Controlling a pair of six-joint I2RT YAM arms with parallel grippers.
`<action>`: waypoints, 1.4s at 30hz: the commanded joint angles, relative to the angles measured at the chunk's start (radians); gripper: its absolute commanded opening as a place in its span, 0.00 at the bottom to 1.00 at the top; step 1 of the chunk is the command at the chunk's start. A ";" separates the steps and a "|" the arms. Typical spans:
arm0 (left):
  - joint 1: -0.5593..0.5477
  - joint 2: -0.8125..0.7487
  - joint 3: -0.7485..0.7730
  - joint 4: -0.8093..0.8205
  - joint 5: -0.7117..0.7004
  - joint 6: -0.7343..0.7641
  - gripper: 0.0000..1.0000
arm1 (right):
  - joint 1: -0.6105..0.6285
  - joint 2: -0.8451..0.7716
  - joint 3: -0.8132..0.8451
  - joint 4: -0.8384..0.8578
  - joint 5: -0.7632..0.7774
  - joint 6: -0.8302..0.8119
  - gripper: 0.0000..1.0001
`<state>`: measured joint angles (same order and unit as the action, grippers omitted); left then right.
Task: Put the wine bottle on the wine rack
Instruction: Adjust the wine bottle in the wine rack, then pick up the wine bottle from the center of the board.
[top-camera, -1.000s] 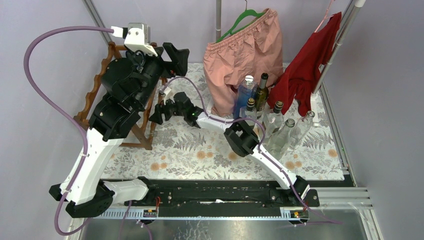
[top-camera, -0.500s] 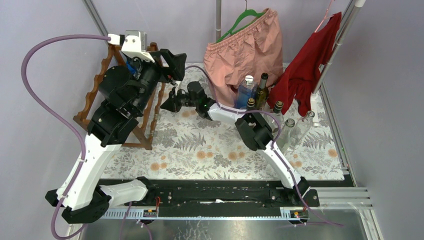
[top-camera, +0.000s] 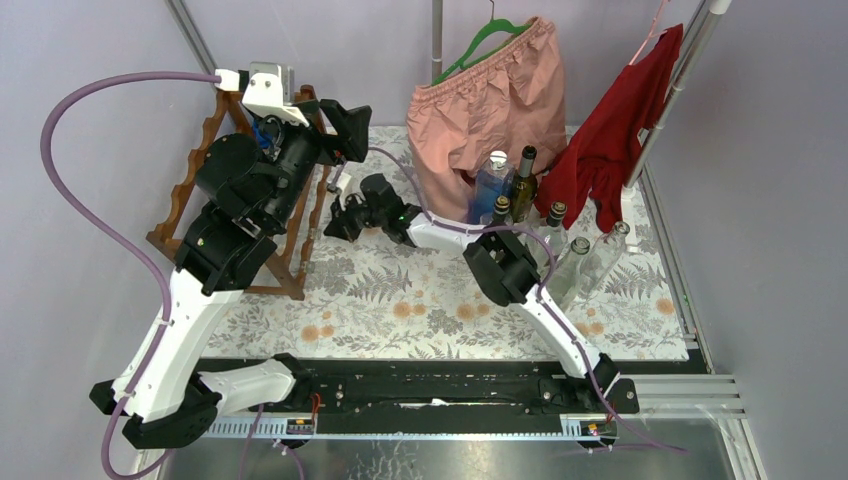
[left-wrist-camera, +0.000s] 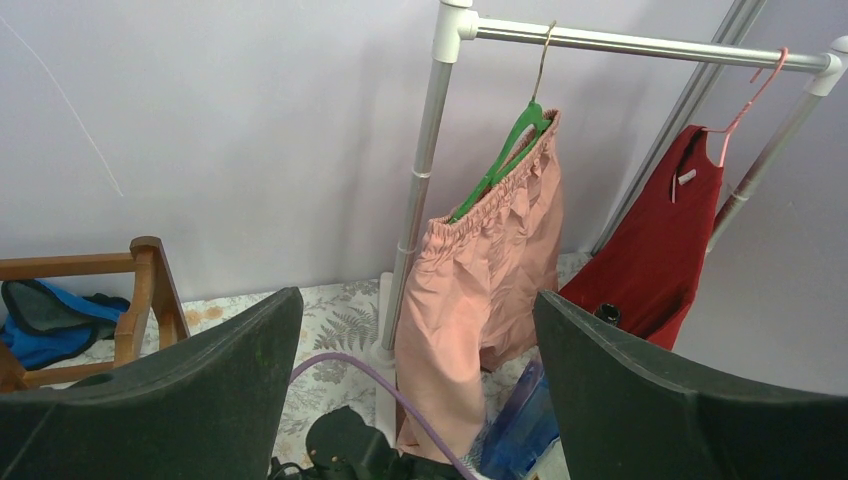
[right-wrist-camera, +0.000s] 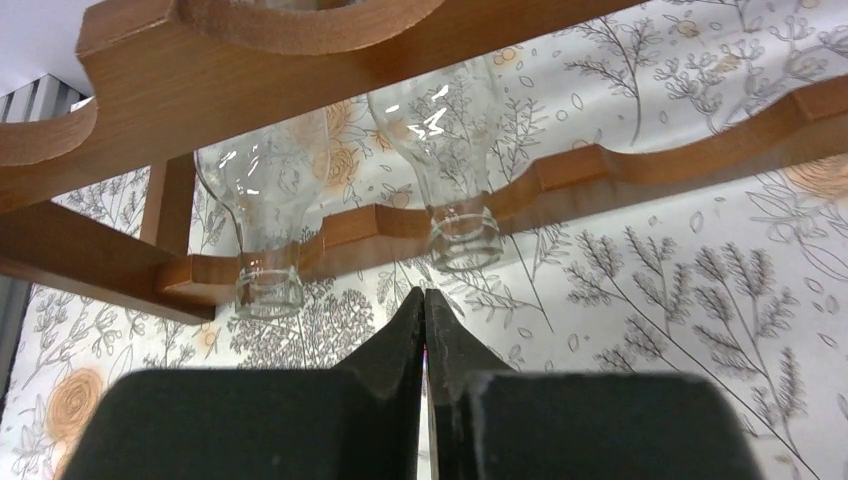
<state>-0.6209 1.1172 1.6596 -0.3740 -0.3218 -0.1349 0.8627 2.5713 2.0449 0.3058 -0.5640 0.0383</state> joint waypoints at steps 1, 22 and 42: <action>0.006 -0.009 0.006 0.049 -0.015 0.020 0.93 | 0.033 0.055 0.115 -0.014 0.057 -0.034 0.05; 0.006 -0.033 -0.015 0.045 -0.013 -0.008 0.93 | 0.053 0.111 0.165 0.060 0.098 -0.008 0.07; 0.006 -0.076 -0.086 0.257 0.100 -0.013 0.94 | -0.037 -0.466 -0.222 -0.173 -0.634 -0.145 0.83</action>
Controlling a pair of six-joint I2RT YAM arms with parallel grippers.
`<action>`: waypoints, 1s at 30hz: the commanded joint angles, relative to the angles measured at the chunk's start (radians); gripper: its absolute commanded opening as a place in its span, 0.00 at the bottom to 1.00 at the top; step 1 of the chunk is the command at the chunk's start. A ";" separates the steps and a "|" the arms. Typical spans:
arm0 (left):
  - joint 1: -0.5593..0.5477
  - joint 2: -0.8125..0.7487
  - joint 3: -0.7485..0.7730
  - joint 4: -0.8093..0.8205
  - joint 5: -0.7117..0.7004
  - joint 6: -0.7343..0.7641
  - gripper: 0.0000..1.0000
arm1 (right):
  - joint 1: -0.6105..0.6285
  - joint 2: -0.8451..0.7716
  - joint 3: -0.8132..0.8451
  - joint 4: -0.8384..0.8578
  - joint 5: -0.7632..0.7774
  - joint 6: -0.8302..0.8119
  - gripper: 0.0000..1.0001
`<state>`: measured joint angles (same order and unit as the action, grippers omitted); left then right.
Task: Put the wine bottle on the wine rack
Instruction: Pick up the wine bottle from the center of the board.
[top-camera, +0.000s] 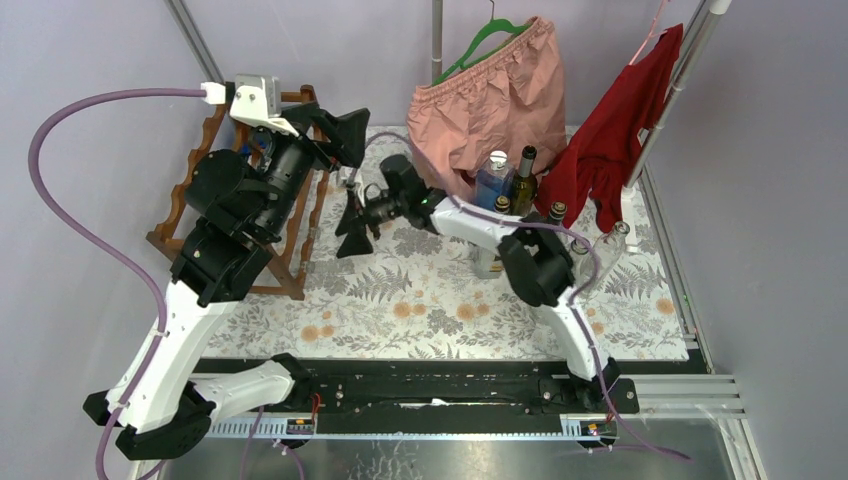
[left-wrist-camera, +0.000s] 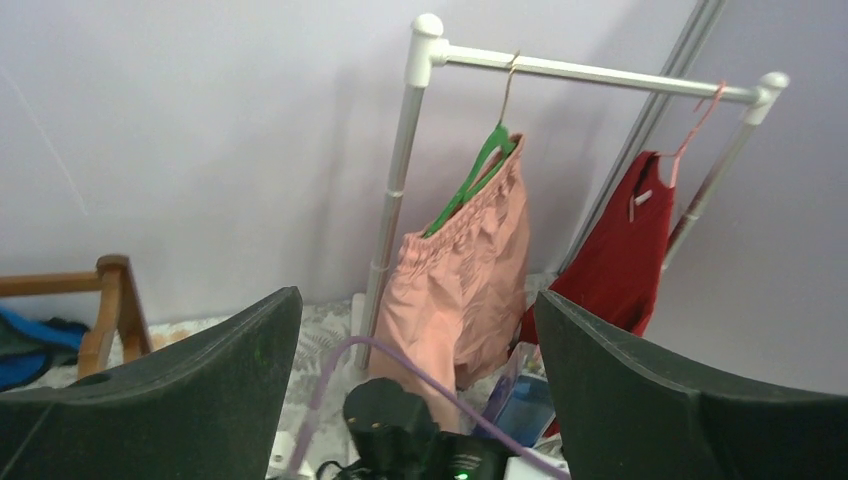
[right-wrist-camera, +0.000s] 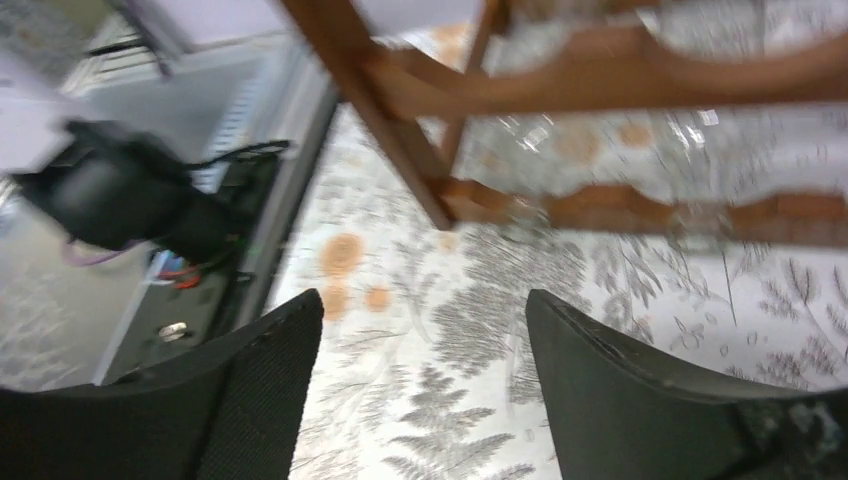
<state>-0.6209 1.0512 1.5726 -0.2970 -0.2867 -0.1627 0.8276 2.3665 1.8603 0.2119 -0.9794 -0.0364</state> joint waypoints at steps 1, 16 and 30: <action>0.007 -0.008 0.004 0.205 0.085 0.017 0.94 | -0.001 -0.308 -0.053 -0.175 -0.209 -0.121 0.88; 0.006 -0.059 0.046 0.330 0.224 -0.068 0.93 | -0.079 -0.799 0.149 -1.188 0.257 -0.696 1.00; 0.006 -0.084 -0.296 0.382 0.362 -0.375 0.93 | -0.636 -1.043 0.212 -1.304 0.592 -0.518 1.00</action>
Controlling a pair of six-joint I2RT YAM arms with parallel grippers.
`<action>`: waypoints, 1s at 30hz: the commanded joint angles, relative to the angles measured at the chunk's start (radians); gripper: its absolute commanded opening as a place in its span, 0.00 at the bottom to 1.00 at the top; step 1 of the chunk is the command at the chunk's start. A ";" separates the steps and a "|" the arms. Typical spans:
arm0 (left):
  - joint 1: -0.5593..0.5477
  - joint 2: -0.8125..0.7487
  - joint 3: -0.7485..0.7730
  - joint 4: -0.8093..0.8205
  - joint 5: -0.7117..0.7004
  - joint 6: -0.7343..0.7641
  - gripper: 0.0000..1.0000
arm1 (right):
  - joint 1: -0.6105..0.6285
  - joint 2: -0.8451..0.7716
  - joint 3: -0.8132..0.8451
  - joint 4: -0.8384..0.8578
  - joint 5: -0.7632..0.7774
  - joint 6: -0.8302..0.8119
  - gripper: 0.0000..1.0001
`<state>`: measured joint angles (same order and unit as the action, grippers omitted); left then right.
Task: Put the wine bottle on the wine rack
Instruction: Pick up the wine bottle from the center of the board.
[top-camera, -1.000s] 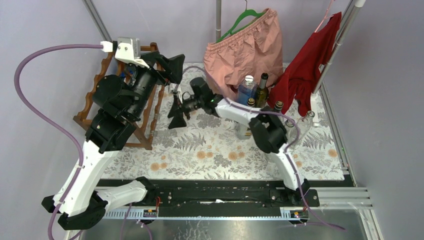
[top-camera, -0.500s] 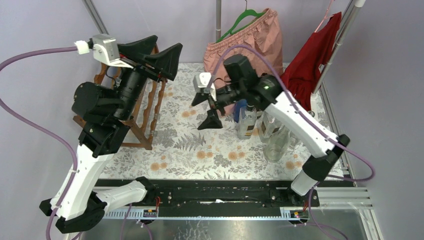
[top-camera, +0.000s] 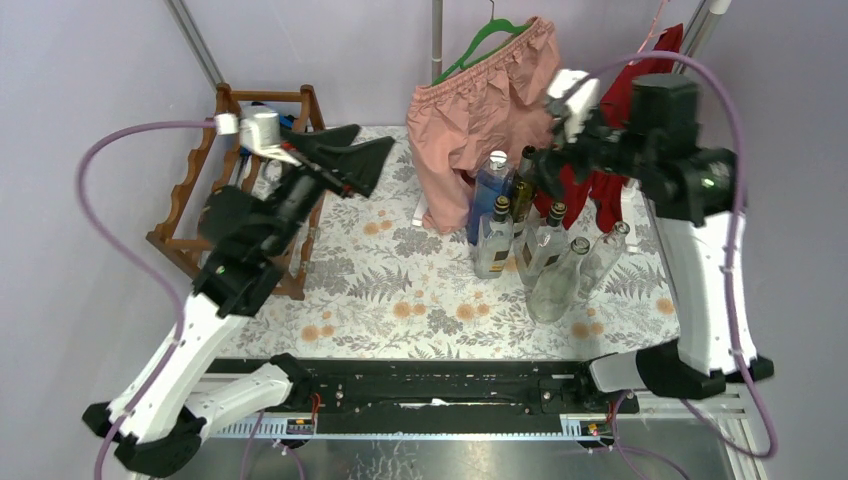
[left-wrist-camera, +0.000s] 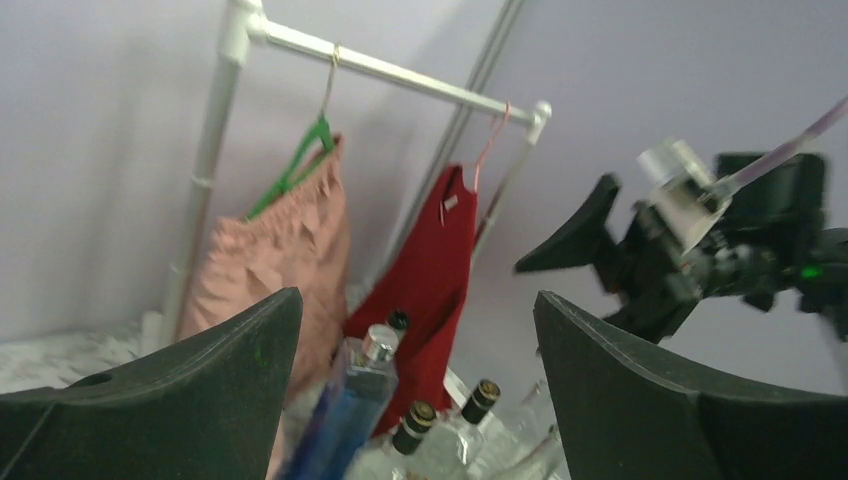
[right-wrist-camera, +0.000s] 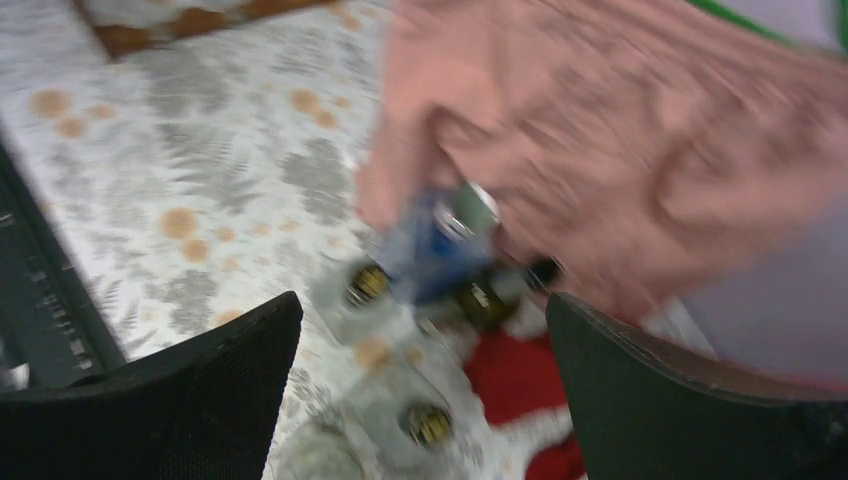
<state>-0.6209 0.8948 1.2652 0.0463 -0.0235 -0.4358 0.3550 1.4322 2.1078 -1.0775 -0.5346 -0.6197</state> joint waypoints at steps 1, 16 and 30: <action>0.007 0.091 0.019 0.040 0.118 -0.107 0.93 | -0.213 -0.130 -0.060 -0.008 0.163 0.080 1.00; 0.006 0.088 -0.073 0.069 0.094 -0.118 0.93 | -0.692 -0.046 -0.249 -0.342 0.214 -0.081 0.97; 0.006 0.006 -0.144 0.084 0.052 -0.118 0.93 | -0.689 0.010 -0.422 -0.324 0.090 -0.100 0.82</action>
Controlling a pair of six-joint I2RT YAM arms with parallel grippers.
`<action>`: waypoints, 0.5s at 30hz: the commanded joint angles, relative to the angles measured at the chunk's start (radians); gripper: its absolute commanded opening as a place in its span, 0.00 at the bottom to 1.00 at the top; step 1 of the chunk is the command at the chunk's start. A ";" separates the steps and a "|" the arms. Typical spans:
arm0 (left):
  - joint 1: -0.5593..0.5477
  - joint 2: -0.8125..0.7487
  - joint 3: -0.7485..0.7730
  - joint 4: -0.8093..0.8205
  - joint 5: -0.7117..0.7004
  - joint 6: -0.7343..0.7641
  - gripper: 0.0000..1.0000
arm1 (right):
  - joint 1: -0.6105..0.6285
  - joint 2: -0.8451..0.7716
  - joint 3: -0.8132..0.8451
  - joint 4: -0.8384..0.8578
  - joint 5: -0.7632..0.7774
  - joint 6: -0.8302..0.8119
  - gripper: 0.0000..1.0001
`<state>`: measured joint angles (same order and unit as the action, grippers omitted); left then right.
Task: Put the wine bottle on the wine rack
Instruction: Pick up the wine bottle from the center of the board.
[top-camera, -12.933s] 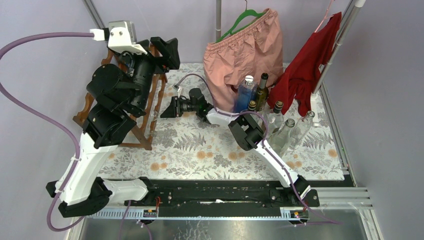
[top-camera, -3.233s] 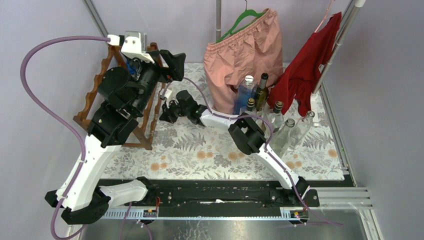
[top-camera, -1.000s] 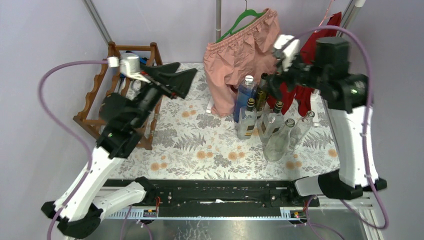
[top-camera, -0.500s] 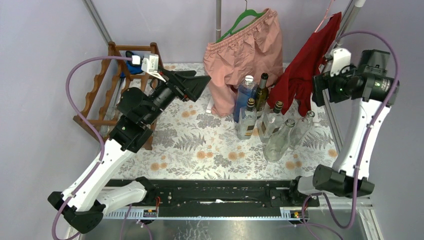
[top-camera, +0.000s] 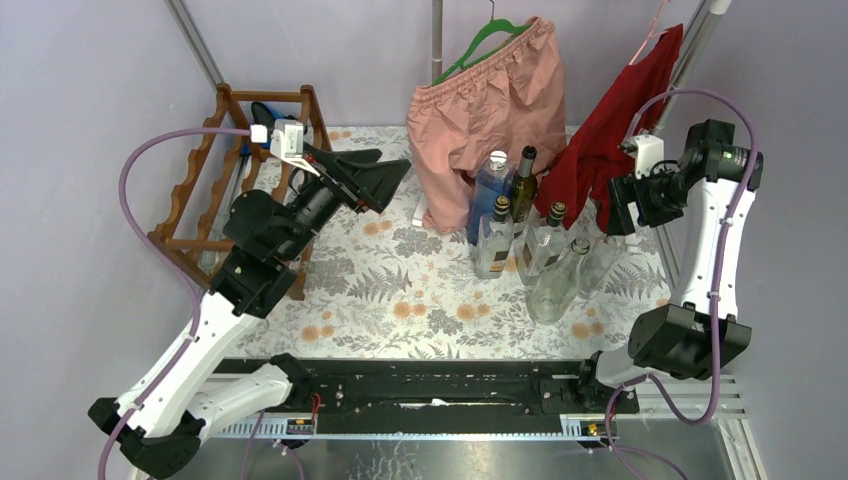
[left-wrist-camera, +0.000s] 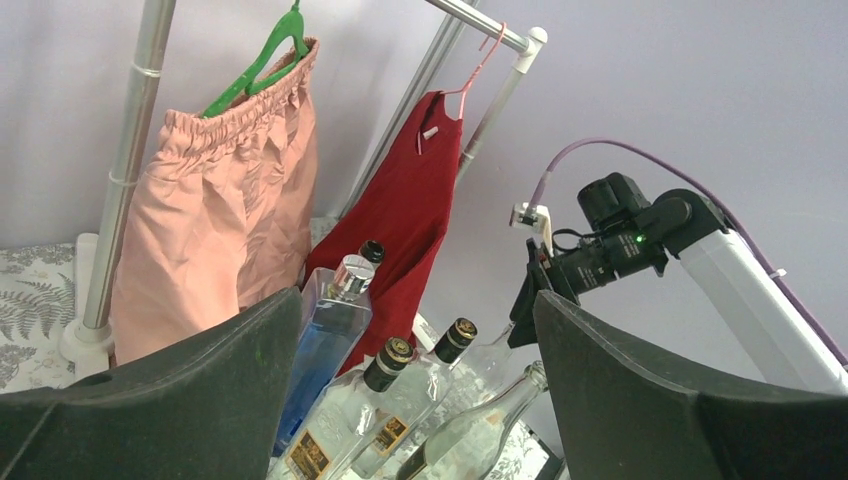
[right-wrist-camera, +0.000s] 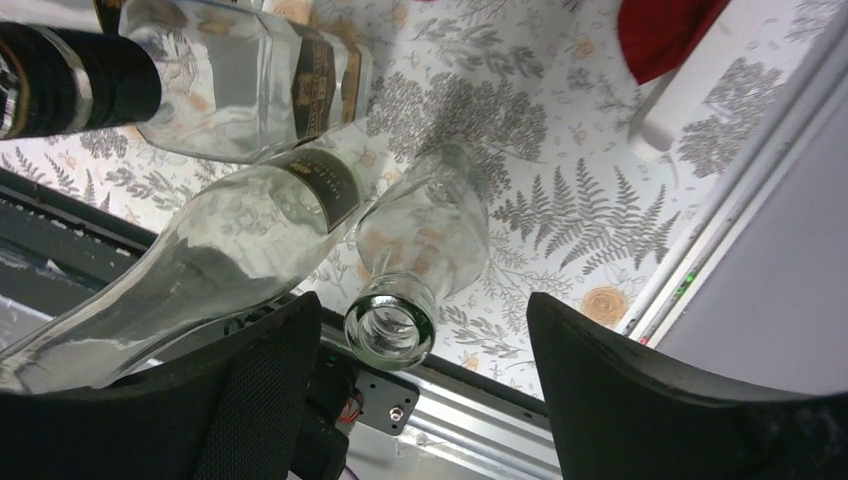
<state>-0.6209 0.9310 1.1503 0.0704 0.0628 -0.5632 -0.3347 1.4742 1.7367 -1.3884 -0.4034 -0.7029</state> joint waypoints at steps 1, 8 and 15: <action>0.006 -0.031 -0.035 0.066 -0.035 0.006 0.93 | 0.004 -0.038 -0.074 0.007 -0.037 -0.010 0.80; 0.006 -0.022 -0.028 0.063 -0.017 -0.004 0.93 | 0.105 -0.057 -0.178 0.129 0.062 0.032 0.66; 0.006 -0.044 -0.047 0.062 -0.031 -0.017 0.93 | 0.134 -0.087 -0.194 0.160 0.158 0.033 0.57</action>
<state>-0.6209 0.9100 1.1191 0.0753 0.0460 -0.5678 -0.2119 1.4475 1.5444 -1.2552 -0.3210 -0.6792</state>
